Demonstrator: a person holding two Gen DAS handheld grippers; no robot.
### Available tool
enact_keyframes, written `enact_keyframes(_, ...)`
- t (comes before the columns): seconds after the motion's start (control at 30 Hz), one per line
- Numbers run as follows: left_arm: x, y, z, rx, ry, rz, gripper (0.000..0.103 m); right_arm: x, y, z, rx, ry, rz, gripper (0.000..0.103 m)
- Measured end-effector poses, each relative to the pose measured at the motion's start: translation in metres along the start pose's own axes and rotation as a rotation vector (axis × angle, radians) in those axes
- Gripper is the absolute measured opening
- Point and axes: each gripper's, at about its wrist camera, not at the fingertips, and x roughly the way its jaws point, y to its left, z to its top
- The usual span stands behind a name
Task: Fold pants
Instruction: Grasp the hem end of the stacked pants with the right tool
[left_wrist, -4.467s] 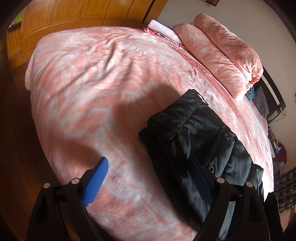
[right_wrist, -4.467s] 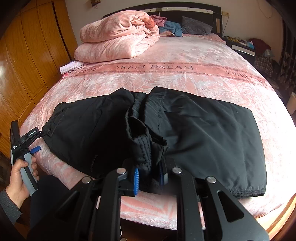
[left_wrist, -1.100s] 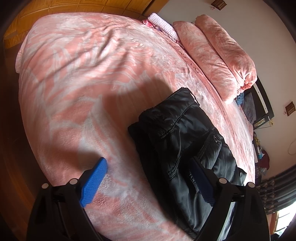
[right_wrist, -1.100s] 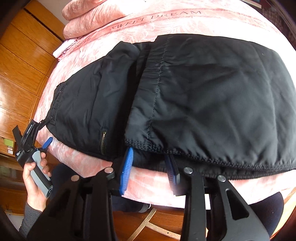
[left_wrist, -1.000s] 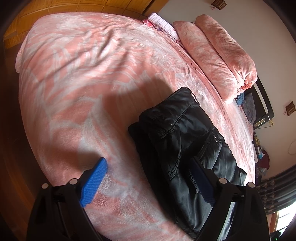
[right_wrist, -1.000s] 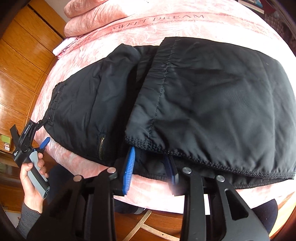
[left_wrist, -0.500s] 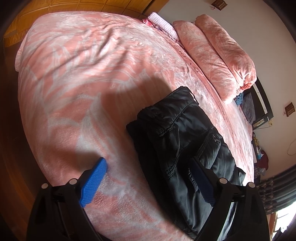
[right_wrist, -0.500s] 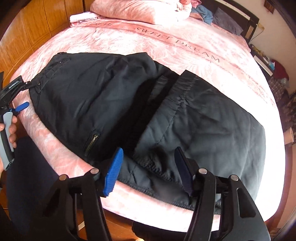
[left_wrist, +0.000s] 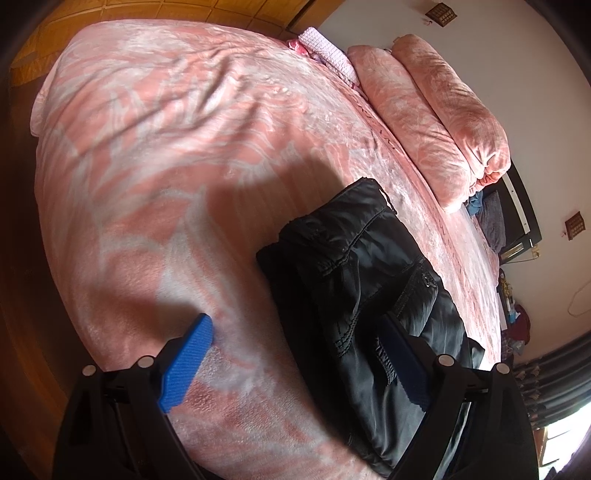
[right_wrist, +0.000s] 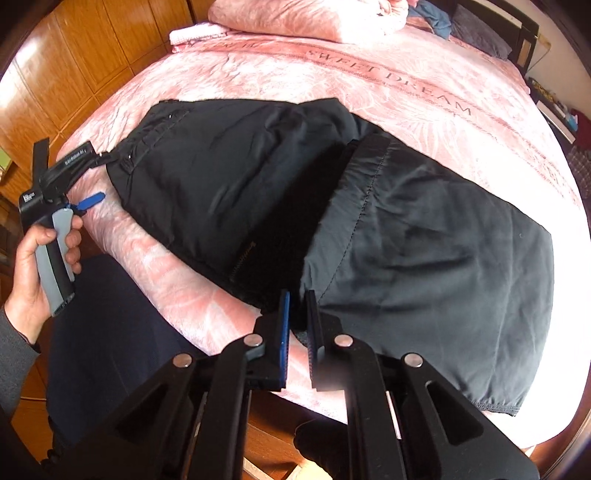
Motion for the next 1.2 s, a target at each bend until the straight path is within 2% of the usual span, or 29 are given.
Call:
enact_keyframes(0.07, 0.0, 0.0, 0.0, -0.001, 0.002, -0.001, 0.092, 0.018, -0.005, 0.001, -0.008, 0.043, 0.01, 0.009)
enact_keyframes(0.1, 0.001, 0.0, 0.0, -0.001, 0.004, 0.0, 0.092, 0.023, -0.006, 0.003, -0.03, 0.071, 0.029, 0.014)
enact_keyframes(0.13, 0.0, 0.0, 0.0, -0.001, 0.005, 0.0, 0.092, 0.023, -0.006, 0.007, -0.059, 0.099, 0.058, 0.023)
enact_keyframes(0.17, 0.0, 0.0, 0.0, -0.003, 0.006, -0.001, 0.092, 0.019, -0.008, 0.012, -0.08, 0.119, 0.104, 0.045)
enact_keyframes(0.2, 0.0, 0.001, 0.001, -0.006, 0.007, -0.003, 0.092, 0.013, -0.013, 0.021, -0.087, 0.141, 0.182, 0.054)
enact_keyframes(0.27, 0.001, 0.002, 0.001, -0.013, 0.008, -0.006, 0.092, -0.005, -0.033, 0.05, -0.122, 0.148, 0.344, 0.06)
enact_keyframes(0.3, 0.001, 0.001, 0.001, -0.014, 0.006, -0.006, 0.092, -0.013, -0.042, 0.071, -0.17, 0.149, 0.38, 0.063)
enact_keyframes(0.37, 0.002, -0.001, 0.0, -0.009, 0.006, -0.007, 0.092, -0.018, -0.065, 0.116, -0.272, 0.162, 0.389, 0.093)
enact_keyframes(0.47, 0.001, -0.002, 0.0, -0.009, 0.002, -0.028, 0.092, 0.007, -0.099, 0.179, -0.333, 0.291, 0.453, 0.092)
enact_keyframes(0.57, 0.0, 0.003, 0.001, -0.033, 0.004, -0.07, 0.092, 0.046, -0.114, 0.216, -0.394, 0.448, 0.499, 0.092)
enact_keyframes(0.63, -0.002, 0.004, 0.002, -0.04, -0.005, -0.075, 0.092, 0.07, -0.121, 0.221, -0.436, 0.55, 0.54, 0.089)
enact_keyframes(0.67, -0.003, 0.004, 0.002, -0.042, -0.01, -0.072, 0.092, 0.082, -0.12, 0.221, -0.46, 0.598, 0.556, 0.083)
enact_keyframes(0.73, -0.001, 0.003, 0.003, -0.05, -0.011, -0.06, 0.092, 0.102, -0.115, 0.213, -0.53, 0.684, 0.593, 0.079)
enact_keyframes(0.87, 0.003, 0.0, 0.004, -0.069, -0.015, -0.043, 0.092, 0.131, -0.11, 0.191, -0.661, 0.806, 0.6, 0.07)
enact_keyframes(0.9, 0.003, -0.001, 0.003, -0.07, -0.019, -0.038, 0.092, 0.134, -0.109, 0.187, -0.679, 0.827, 0.622, 0.066)
enact_keyframes(0.97, 0.005, -0.005, 0.003, -0.066, -0.021, -0.026, 0.092, 0.134, -0.113, 0.183, -0.709, 0.838, 0.641, 0.04)
enact_keyframes(1.07, 0.009, -0.009, 0.002, -0.061, -0.014, -0.017, 0.092, 0.127, -0.118, 0.186, -0.694, 0.832, 0.688, 0.017)
enact_keyframes(1.2, 0.01, -0.009, 0.002, -0.058, -0.006, -0.011, 0.092, 0.112, -0.12, 0.193, -0.683, 0.768, 0.726, 0.012)
